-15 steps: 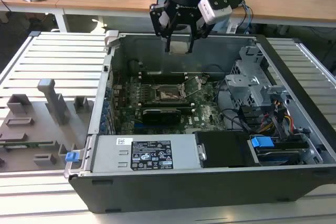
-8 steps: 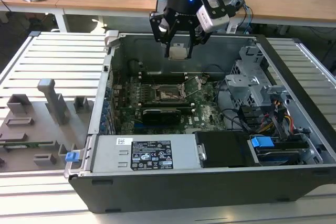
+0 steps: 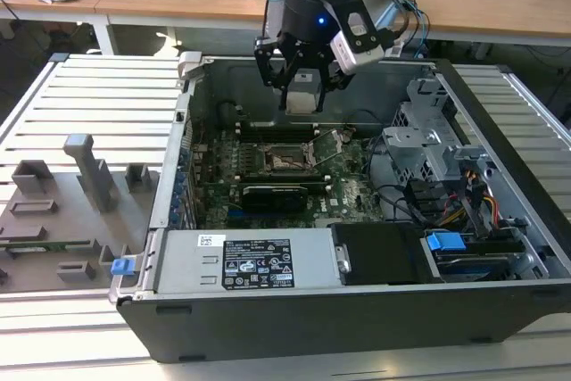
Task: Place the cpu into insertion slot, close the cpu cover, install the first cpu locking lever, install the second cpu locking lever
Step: 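Place the cpu into insertion slot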
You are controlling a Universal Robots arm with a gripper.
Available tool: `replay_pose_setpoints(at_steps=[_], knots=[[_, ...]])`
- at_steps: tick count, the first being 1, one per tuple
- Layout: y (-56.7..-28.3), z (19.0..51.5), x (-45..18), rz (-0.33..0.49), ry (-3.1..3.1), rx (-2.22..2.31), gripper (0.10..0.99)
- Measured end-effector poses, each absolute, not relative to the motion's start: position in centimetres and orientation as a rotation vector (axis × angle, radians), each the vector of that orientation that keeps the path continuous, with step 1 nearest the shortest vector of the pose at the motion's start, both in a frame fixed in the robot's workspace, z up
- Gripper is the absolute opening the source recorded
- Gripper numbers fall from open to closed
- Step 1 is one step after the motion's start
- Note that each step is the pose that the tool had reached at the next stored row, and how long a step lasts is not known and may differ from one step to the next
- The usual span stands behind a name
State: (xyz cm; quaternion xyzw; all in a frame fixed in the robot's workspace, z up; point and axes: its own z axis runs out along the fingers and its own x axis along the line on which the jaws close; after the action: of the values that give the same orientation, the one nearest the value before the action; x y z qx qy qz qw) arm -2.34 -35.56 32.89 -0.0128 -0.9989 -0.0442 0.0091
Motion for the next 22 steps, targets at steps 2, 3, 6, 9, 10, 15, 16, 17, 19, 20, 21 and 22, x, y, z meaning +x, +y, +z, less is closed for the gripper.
replay_pose_setpoints(at_steps=[2, 3, 6, 9, 10, 15, 16, 17, 19, 20, 21, 22], knots=[[-35.6, 32.4, -2.3, -0.138, -3.12, -0.04, 0.545], [-35.6, 32.3, -2.3, -0.138, -3.12, -0.04, 0.545], [-35.6, 31.7, -2.3, -0.138, -3.12, -0.04, 0.545], [-35.6, 31.3, -2.3, -0.138, -3.12, -0.04, 0.545], [-35.6, 31.1, -2.3, -0.138, -3.12, -0.04, 0.545], [-35.5, 29.9, -2.3, -0.137, -3.12, -0.04, 0.545], [-35.4, 29.7, -2.3, -0.132, -3.12, -0.04, 0.545], [-35.3, 29.6, -2.3, -0.109, -3.122, -0.04, 0.545], [-35.0, 29.5, -2.3, -0.065, -3.123, -0.041, 0.545], [-34.7, 29.4, -2.3, -0.032, -3.124, -0.04, 0.545], [-34.1, 29.3, -2.2, -0.009, -3.124, -0.04, 0.545], [-33.8, 29.3, -2.2, -0.004, -3.124, -0.039, 0.545]])
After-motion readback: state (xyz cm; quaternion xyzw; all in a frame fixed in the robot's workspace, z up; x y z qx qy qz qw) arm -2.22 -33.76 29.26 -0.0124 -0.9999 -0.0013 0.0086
